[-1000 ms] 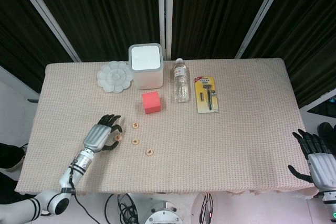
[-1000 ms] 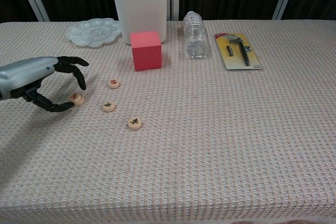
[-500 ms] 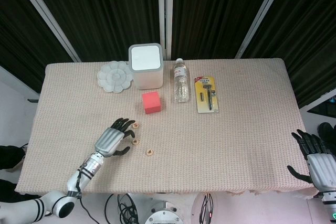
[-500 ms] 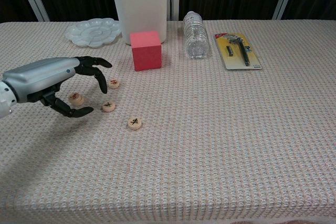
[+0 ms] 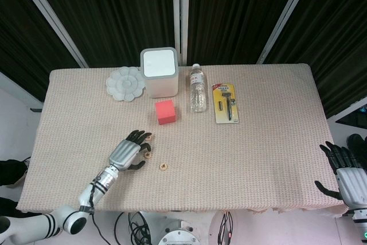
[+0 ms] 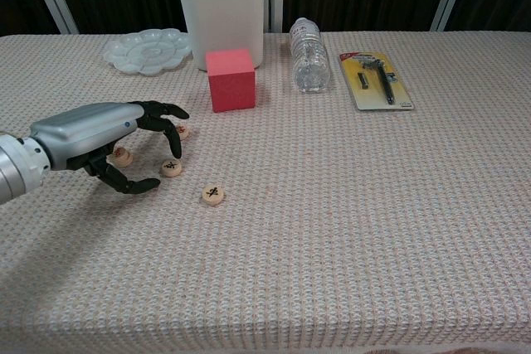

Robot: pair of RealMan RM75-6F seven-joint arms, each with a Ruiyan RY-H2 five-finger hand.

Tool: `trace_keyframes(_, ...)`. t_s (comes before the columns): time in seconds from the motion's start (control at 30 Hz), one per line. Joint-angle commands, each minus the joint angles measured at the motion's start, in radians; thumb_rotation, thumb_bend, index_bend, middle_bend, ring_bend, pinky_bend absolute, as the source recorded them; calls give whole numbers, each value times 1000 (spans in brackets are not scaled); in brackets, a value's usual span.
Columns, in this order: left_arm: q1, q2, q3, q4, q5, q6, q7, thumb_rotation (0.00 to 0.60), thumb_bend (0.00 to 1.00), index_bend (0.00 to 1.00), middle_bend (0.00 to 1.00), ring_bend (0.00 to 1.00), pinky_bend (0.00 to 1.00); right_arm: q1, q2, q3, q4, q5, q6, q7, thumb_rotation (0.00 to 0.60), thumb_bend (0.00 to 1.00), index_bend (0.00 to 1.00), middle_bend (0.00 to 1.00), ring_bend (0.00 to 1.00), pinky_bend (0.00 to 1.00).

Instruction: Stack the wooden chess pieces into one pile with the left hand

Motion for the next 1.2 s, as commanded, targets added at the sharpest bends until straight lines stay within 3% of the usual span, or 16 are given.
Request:
trace_keyframes(0.03, -4, -8, 1, 9, -1, -6, -4, 600, 315, 374, 67, 0, 0, 1, -1, 1, 1, 1, -1, -1, 600, 160, 0, 0, 0, 0)
trace_keyframes(0.87, -1, -17, -2, 25, -9, 22, -17, 600, 314, 481, 89, 0, 0, -3, -7, -1, 19, 6, -3, 11, 600, 159, 0, 0, 0, 0)
trace_keyframes(1.2, 19, 59, -24, -42, -42, 59, 50, 600, 314, 481, 91, 0, 0, -1, -8, 0, 19, 6, -6, 11, 600, 160, 0, 0, 0, 0)
